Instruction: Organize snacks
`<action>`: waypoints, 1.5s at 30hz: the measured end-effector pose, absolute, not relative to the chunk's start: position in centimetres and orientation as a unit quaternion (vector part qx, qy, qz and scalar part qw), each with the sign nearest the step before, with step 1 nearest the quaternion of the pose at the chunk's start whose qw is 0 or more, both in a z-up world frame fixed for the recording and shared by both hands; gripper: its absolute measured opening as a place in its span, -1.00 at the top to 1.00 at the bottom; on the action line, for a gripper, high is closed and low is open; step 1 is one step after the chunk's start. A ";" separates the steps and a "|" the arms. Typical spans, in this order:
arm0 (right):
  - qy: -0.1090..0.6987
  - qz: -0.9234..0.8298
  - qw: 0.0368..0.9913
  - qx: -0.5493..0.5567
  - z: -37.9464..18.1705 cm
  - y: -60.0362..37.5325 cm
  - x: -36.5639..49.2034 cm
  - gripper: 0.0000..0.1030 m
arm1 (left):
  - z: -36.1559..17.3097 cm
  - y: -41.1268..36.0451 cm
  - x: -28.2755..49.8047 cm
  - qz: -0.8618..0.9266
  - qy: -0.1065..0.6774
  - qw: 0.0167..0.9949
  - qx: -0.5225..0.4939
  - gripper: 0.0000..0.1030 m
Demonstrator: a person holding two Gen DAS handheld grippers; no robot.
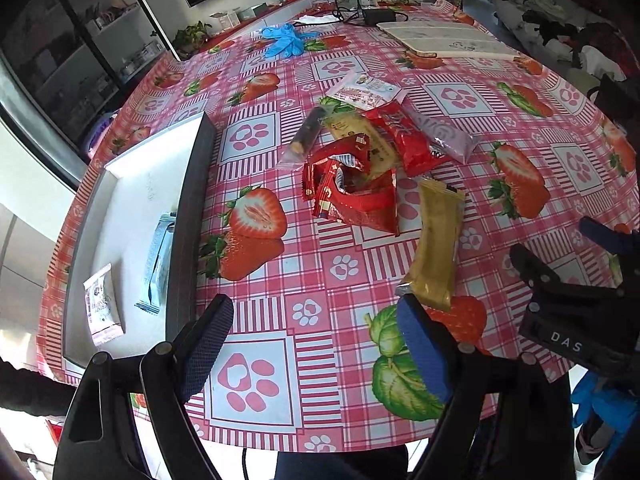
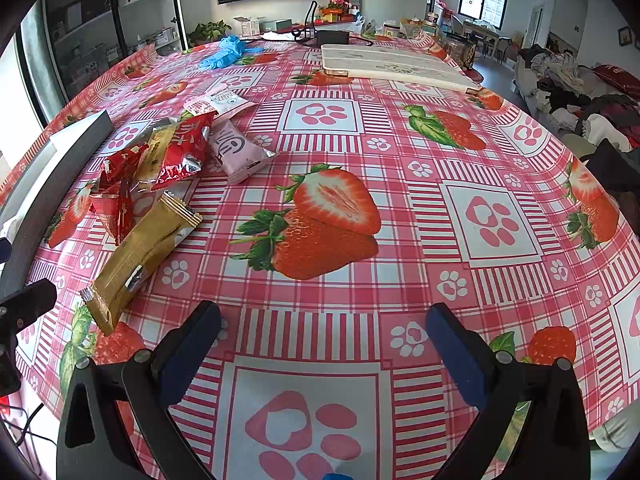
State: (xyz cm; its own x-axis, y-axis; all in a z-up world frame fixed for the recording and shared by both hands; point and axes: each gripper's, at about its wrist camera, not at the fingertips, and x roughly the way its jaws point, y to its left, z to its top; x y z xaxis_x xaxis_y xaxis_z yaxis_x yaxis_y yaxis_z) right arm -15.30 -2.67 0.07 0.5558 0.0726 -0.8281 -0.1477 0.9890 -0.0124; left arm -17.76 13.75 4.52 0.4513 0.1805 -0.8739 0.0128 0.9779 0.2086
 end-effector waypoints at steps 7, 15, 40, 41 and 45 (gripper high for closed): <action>0.467 0.062 0.881 -0.040 0.1 -2.7 -15.3 -1.00 | 4.6 13.9 -17.8 0.051 0.521 0.847 0.093 -0.67; 0.466 0.062 0.881 -0.039 0.0 -2.7 -15.3 -1.00 | 4.5 14.0 -17.8 0.052 0.523 0.846 0.092 -0.67; 0.462 0.041 0.885 -0.022 0.0 -2.6 -0.3 -1.00 | 5.7 15.1 -17.4 0.076 0.508 0.857 0.053 -0.67; 0.461 0.040 0.886 -0.022 0.0 -2.5 -0.4 -1.00 | 6.1 15.4 -17.4 0.081 0.500 0.861 0.045 -0.67; 0.462 0.040 0.886 -0.021 0.0 -2.6 -0.2 -1.00 | 8.0 16.1 -17.5 0.108 0.448 0.888 0.010 -0.67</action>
State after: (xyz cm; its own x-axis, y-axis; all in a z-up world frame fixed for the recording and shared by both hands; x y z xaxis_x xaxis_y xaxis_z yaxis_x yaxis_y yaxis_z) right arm -0.18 -2.63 0.02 0.5705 0.0516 -0.8197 -0.0900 0.9959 0.0000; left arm -17.45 16.09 8.00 0.5760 0.2009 -0.7924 -0.1829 0.9764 0.1146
